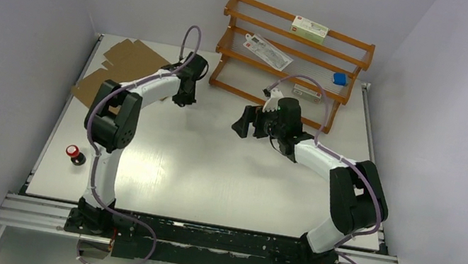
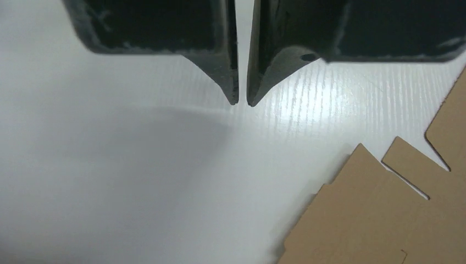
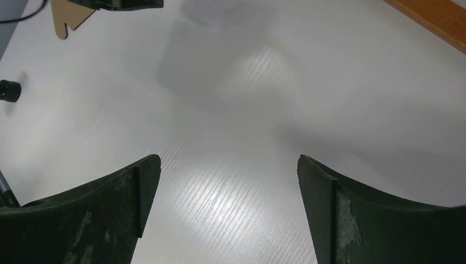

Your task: Fold the paper box

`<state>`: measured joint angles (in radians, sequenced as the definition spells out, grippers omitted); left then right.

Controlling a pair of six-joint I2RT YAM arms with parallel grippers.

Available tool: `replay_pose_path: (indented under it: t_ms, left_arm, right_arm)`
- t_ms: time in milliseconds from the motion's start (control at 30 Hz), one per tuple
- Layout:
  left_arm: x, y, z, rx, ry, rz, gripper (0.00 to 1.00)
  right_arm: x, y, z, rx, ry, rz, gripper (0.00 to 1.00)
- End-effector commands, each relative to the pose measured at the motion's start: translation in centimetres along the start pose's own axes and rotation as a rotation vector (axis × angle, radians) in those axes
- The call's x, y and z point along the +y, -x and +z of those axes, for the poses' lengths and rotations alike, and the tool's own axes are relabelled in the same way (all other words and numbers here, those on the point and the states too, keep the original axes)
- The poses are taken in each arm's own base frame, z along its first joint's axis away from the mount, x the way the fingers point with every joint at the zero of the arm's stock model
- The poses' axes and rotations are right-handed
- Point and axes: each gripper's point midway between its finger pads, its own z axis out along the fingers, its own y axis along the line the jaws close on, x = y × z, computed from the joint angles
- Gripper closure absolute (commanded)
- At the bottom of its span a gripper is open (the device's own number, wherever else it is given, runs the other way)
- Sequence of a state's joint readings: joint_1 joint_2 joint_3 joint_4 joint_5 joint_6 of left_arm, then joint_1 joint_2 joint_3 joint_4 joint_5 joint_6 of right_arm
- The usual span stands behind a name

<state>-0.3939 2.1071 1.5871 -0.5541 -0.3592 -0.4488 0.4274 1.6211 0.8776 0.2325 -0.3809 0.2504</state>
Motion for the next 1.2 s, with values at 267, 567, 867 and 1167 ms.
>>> replay_pose_path:
  t_ms: [267,567,867,1167]
  left_arm:
    - [8.7,7.0,-1.9,-0.103,-0.061,-0.222,0.23]
    - [17.0,5.4,1.5,-0.033,-0.014,-0.409,0.11]
    - [16.5,1.1,2.9,0.092,-0.041,-0.422,0.12]
    - [15.9,-2.3,2.7,0.156,-0.065,-0.439,0.11]
  right_arm:
    - [0.6,-0.2,-0.1,-0.004,0.020,-0.012,0.00]
    - [0.6,-0.6,0.1,0.006,0.027,-0.009,0.00]
    - [0.8,-0.3,-0.1,-0.003,0.032,-0.011,0.00]
    - [1.0,0.2,-0.5,-0.019,0.032,-0.019,0.00]
